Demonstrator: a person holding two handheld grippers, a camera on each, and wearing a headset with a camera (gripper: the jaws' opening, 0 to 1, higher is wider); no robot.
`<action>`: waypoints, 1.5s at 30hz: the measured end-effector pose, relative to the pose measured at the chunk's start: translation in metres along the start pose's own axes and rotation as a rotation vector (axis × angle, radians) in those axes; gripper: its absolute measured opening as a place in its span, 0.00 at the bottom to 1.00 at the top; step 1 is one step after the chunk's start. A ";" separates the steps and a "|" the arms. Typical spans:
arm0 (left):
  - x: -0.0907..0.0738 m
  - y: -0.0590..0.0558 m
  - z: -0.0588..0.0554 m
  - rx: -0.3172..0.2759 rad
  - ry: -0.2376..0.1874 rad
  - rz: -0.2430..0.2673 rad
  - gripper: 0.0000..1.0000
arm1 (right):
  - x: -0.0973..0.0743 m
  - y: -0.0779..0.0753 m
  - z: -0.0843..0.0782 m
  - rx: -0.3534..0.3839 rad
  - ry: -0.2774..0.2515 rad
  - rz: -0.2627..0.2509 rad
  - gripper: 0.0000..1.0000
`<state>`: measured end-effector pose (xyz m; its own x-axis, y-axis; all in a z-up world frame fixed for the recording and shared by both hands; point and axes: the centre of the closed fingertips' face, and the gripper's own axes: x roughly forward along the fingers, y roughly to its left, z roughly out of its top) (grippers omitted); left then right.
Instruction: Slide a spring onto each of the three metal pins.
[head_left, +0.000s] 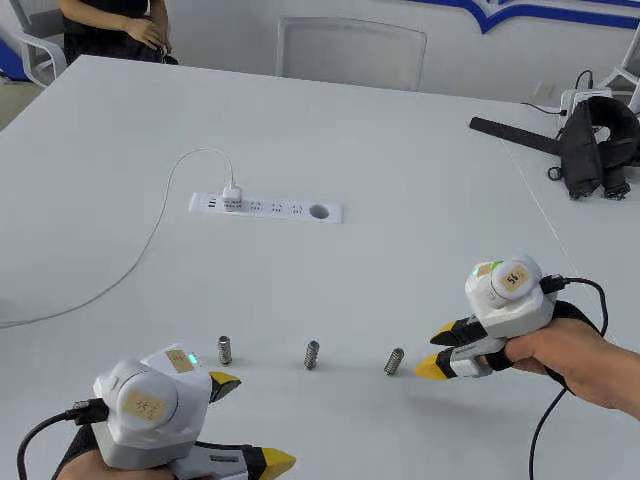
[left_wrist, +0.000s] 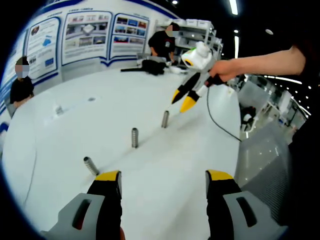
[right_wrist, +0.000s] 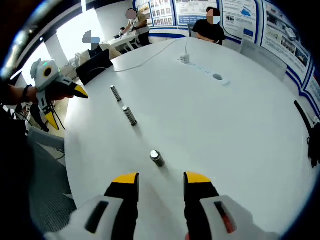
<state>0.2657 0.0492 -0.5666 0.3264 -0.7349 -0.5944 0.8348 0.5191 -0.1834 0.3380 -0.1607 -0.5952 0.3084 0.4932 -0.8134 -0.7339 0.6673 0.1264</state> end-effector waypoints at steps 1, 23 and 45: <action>-0.001 0.002 0.000 -0.006 -0.003 0.008 0.69 | -0.002 0.001 0.001 0.013 -0.020 -0.006 0.37; -0.019 0.033 -0.002 -0.067 -0.028 0.098 0.72 | -0.020 0.030 -0.008 0.256 -0.269 -0.049 0.60; -0.038 0.058 -0.018 -0.127 -0.030 0.166 0.74 | -0.005 0.071 -0.016 0.278 -0.303 -0.023 0.78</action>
<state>0.2935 0.1152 -0.5691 0.4696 -0.6465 -0.6013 0.7065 0.6836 -0.1832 0.2749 -0.1251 -0.5913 0.5175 0.5906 -0.6192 -0.5461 0.7851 0.2924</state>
